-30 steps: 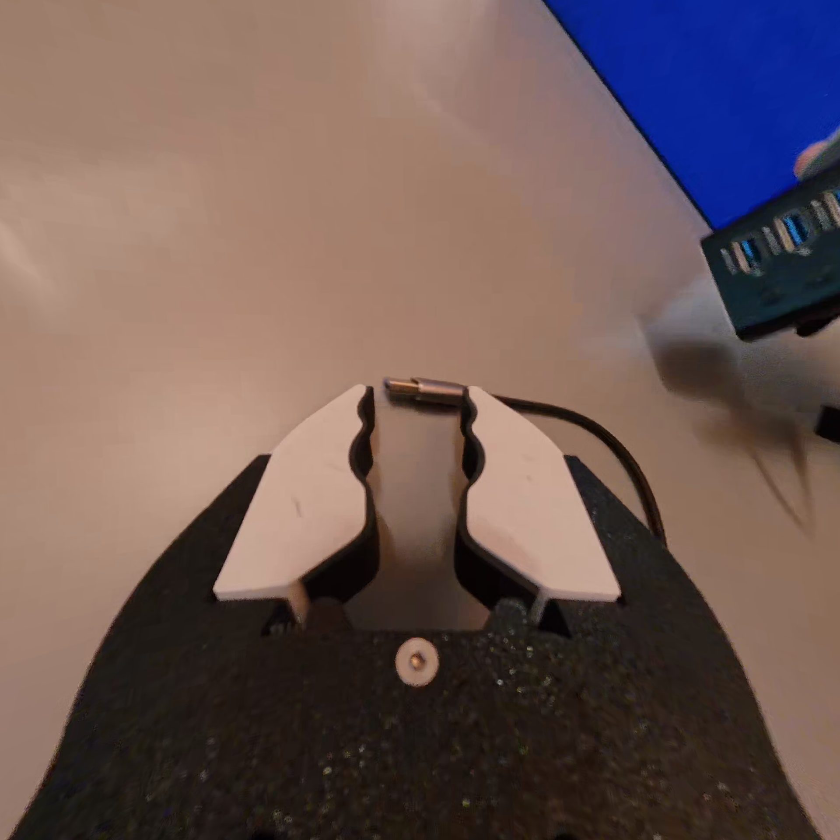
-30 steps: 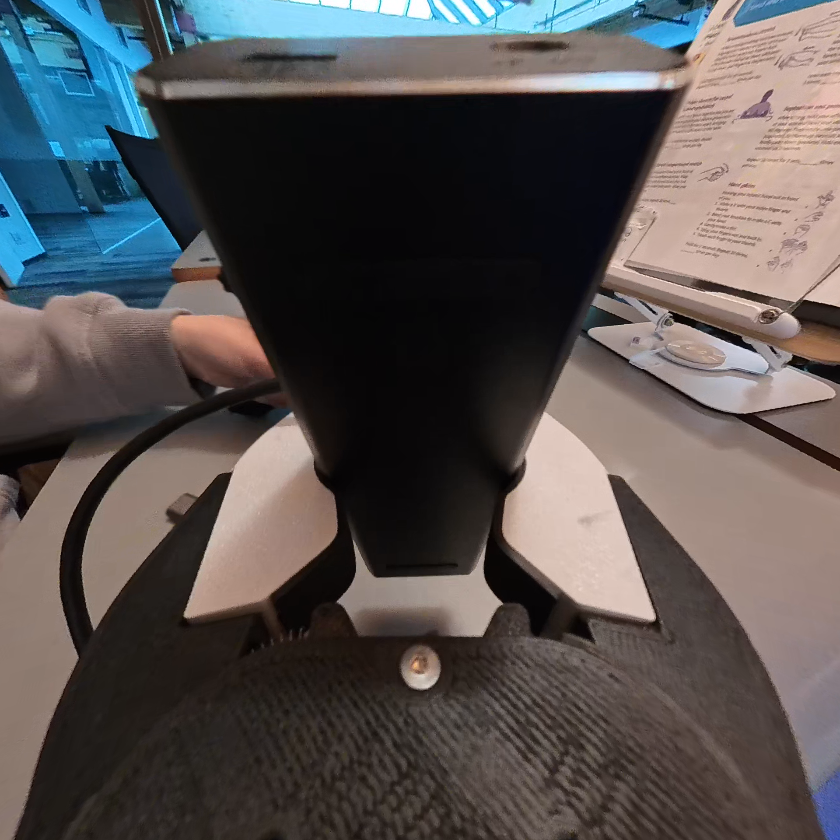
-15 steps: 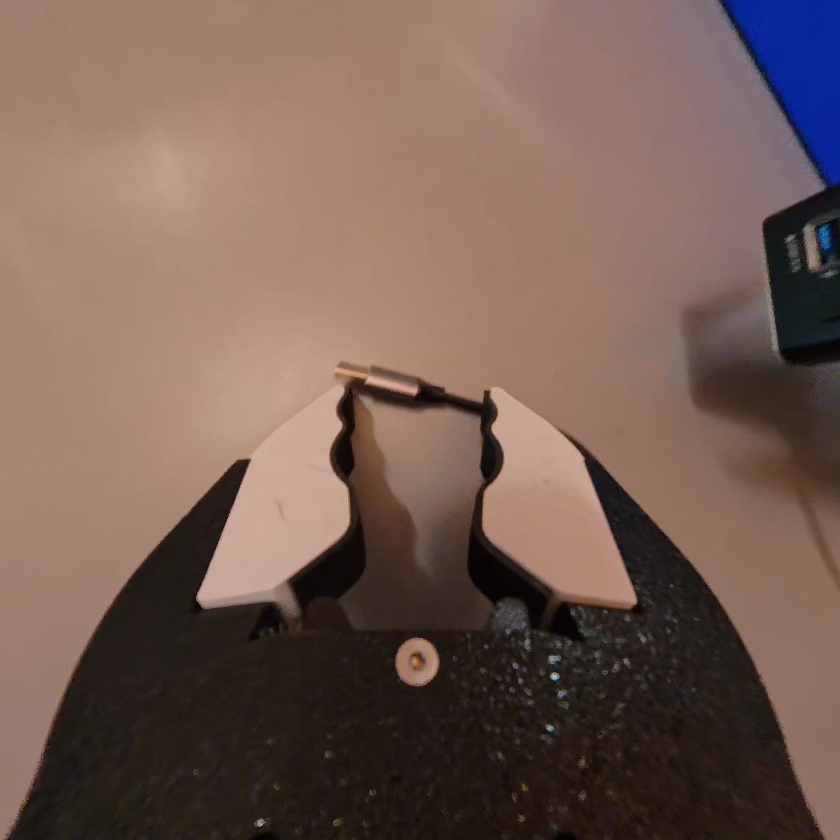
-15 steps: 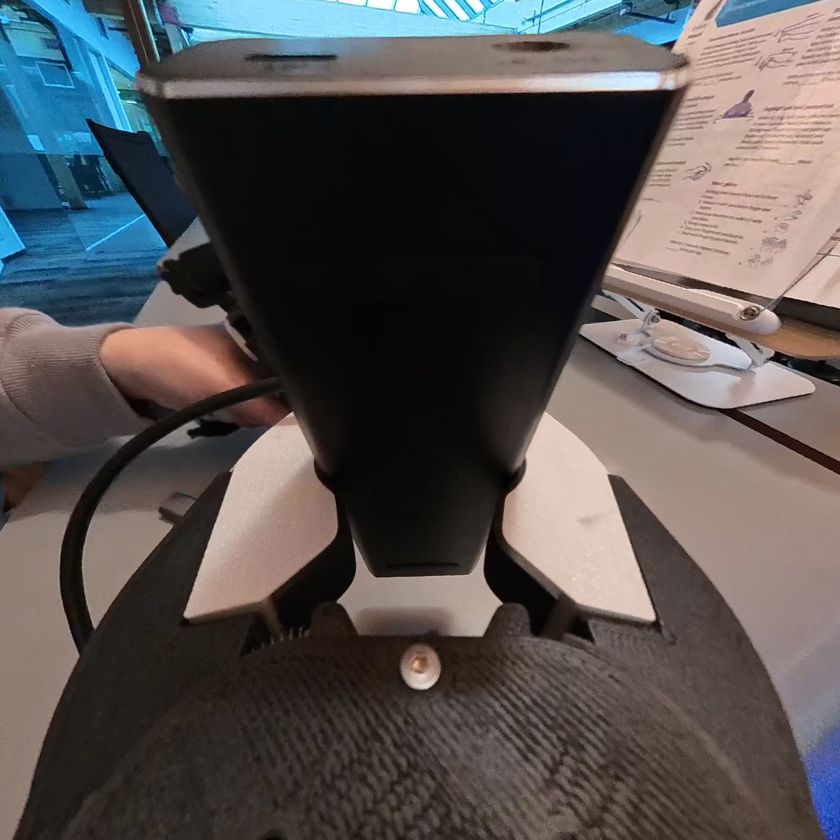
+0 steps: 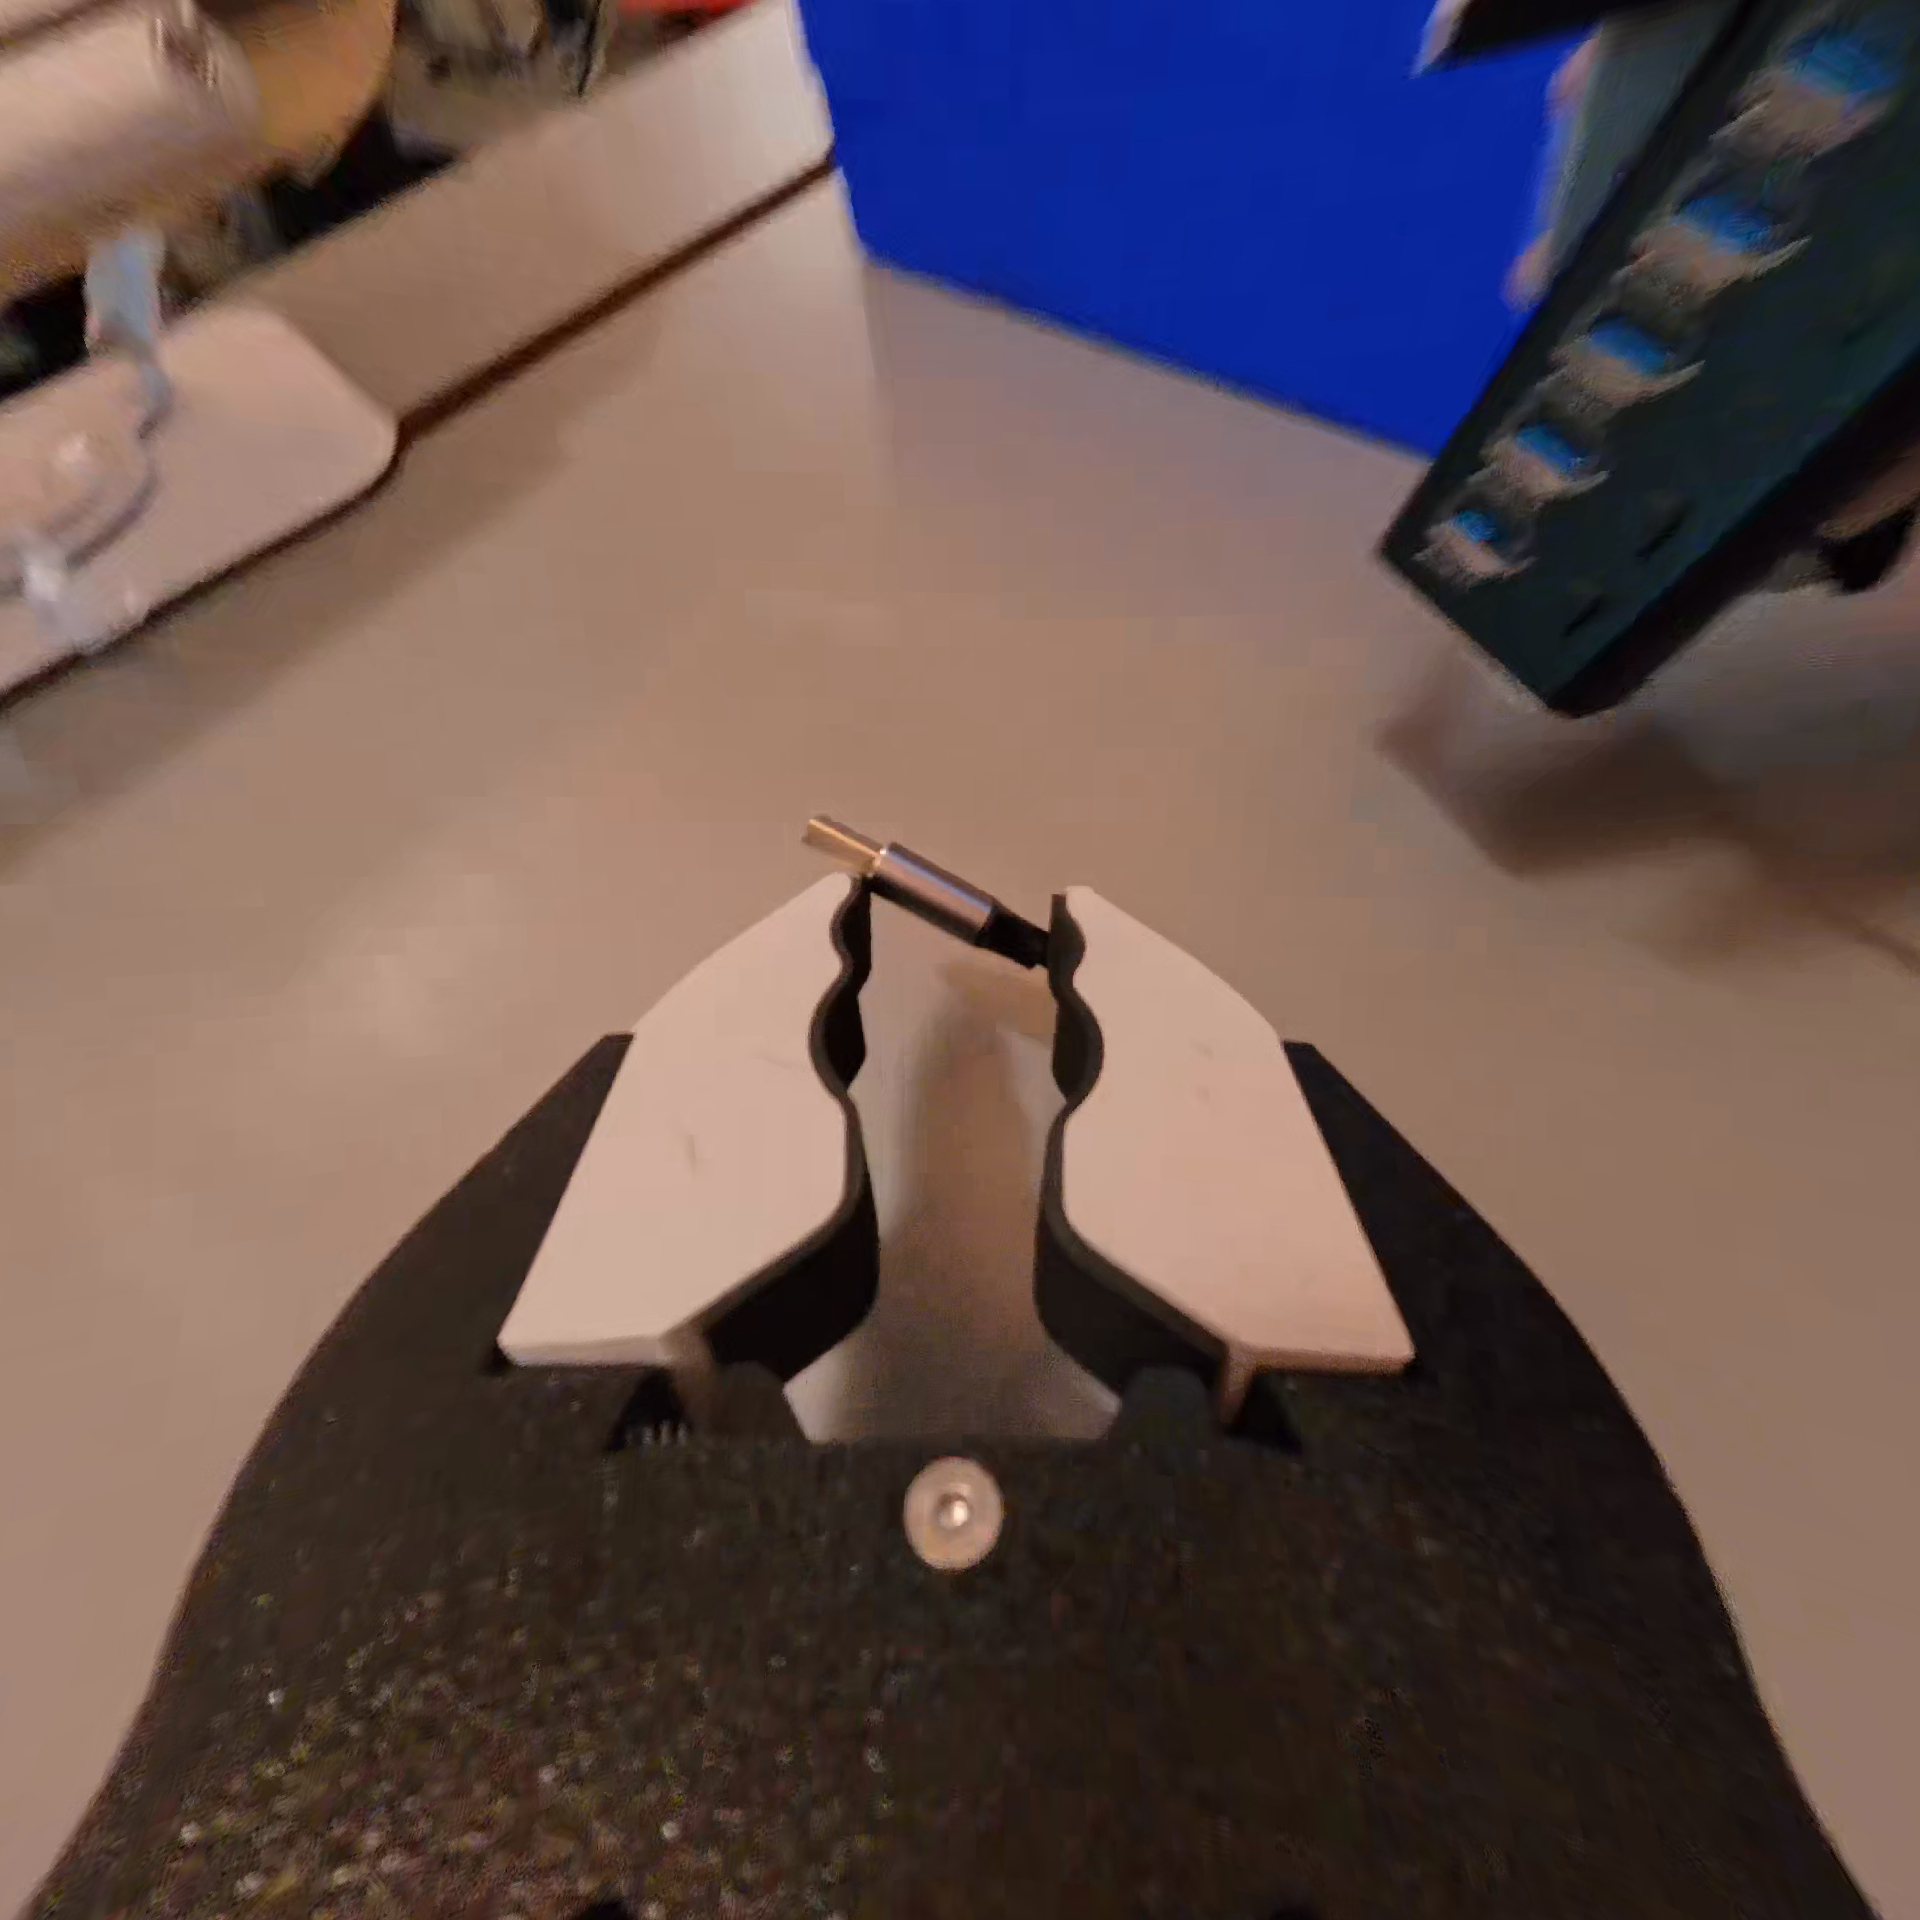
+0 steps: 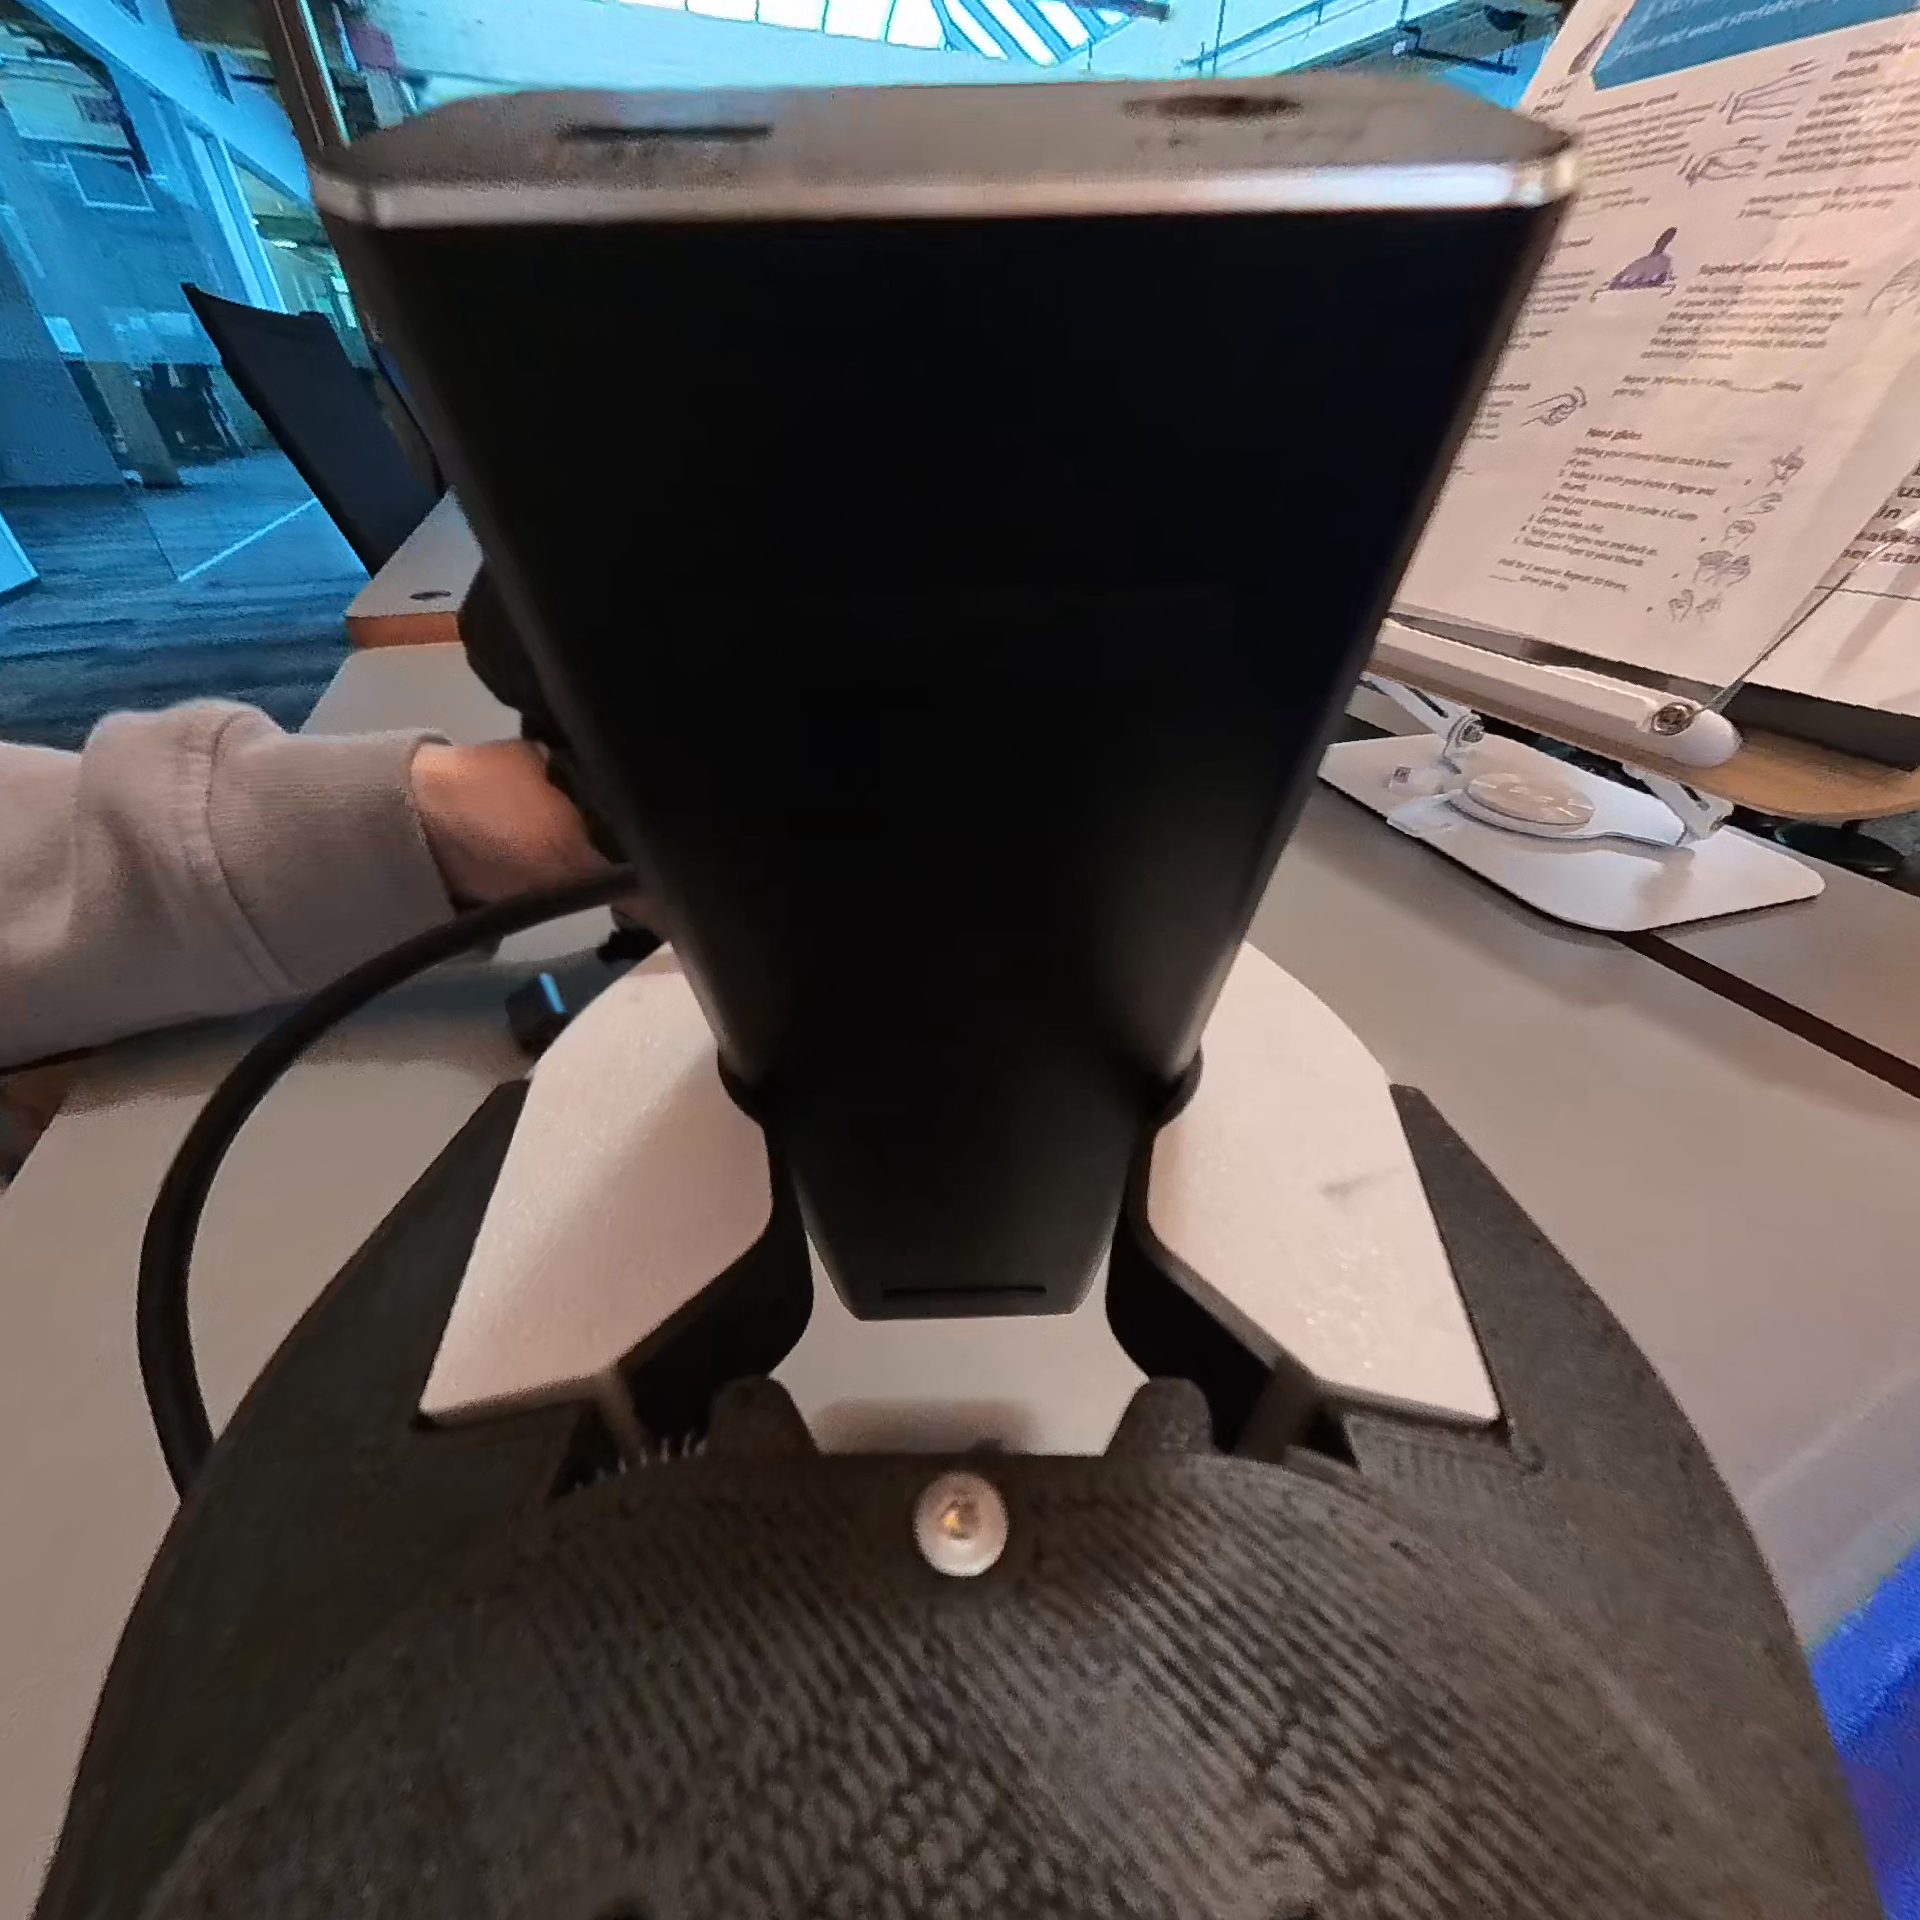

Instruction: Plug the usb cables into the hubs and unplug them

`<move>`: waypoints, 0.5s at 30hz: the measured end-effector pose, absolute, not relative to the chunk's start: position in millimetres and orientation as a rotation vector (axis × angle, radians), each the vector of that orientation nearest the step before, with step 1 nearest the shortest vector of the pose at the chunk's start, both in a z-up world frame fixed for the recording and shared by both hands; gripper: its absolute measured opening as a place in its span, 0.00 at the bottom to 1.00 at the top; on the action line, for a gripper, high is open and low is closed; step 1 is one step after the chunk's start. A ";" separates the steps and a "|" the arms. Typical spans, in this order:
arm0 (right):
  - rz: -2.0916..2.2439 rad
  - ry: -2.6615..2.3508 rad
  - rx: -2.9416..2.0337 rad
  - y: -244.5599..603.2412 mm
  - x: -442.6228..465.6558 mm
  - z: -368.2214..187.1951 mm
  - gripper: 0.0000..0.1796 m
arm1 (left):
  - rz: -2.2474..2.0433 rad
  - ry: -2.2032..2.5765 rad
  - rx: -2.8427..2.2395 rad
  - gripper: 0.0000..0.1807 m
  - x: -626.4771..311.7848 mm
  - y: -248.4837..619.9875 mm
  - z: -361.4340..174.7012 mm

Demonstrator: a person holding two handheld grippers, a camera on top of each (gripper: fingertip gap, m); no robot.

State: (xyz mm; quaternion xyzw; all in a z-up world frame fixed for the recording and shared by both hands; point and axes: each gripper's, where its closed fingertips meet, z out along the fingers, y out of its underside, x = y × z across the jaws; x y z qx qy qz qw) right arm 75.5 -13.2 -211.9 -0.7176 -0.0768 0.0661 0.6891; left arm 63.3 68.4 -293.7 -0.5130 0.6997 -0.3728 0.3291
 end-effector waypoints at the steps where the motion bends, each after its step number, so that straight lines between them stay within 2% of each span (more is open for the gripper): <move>1: 0.147 -0.175 -1.608 -12.9 75.0 -212.3 0.40 | -1.057 1.849 -1.285 0.18 61.1 61.0 -286.0; 9: 0.184 -0.190 -1.587 -12.7 68.6 -209.3 0.40 | -1.707 1.727 -1.218 0.18 46.1 31.2 -237.0; 15: 0.231 -0.243 -1.621 -14.2 60.3 -216.7 0.40 | -2.188 1.624 -1.397 0.18 35.5 29.1 -214.5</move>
